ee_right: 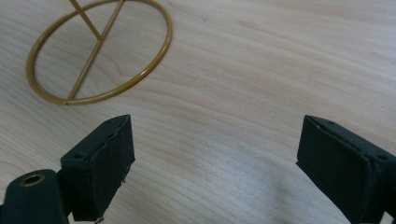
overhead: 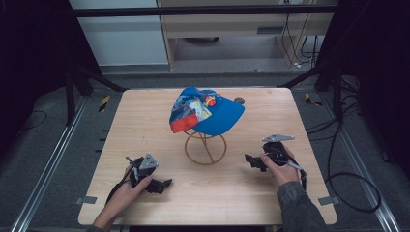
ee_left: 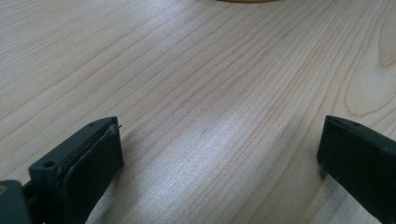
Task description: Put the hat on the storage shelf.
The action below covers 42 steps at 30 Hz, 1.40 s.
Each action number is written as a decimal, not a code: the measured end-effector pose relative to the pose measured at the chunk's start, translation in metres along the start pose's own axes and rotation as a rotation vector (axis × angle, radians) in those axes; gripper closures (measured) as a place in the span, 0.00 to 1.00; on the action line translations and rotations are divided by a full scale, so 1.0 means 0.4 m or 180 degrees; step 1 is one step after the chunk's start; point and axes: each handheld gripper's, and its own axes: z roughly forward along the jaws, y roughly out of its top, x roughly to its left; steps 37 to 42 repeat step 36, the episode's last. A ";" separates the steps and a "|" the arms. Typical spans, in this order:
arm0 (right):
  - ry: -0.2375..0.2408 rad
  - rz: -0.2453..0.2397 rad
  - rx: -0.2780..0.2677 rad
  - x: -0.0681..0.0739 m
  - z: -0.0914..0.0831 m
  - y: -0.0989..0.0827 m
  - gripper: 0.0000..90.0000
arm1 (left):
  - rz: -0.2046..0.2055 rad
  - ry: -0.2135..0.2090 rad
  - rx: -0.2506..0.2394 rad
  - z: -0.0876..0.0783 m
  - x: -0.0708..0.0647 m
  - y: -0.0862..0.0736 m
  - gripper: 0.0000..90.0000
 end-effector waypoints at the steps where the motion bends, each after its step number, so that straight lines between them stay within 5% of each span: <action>1: 0.0013 0.0047 0.0018 0.003 0.004 -0.002 0.12 | 0.0000 0.0000 0.0000 0.000 0.000 0.000 0.00; 19: -0.0134 0.0085 0.0117 0.015 0.048 -0.057 0.11 | -0.0001 0.0001 0.0000 0.000 0.000 0.000 0.00; 26: -0.0297 -0.0059 0.0045 0.032 0.057 -0.068 0.10 | -0.0002 0.0002 0.0000 0.000 0.000 0.000 0.00; 27: -0.0395 -0.0200 0.0051 0.037 0.062 -0.071 0.09 | -0.0004 0.0002 0.0000 0.000 -0.001 0.000 0.00; 42: -0.0459 -0.0159 0.0045 0.043 0.060 -0.074 0.09 | -0.0004 0.0002 0.0002 0.000 -0.001 0.000 0.00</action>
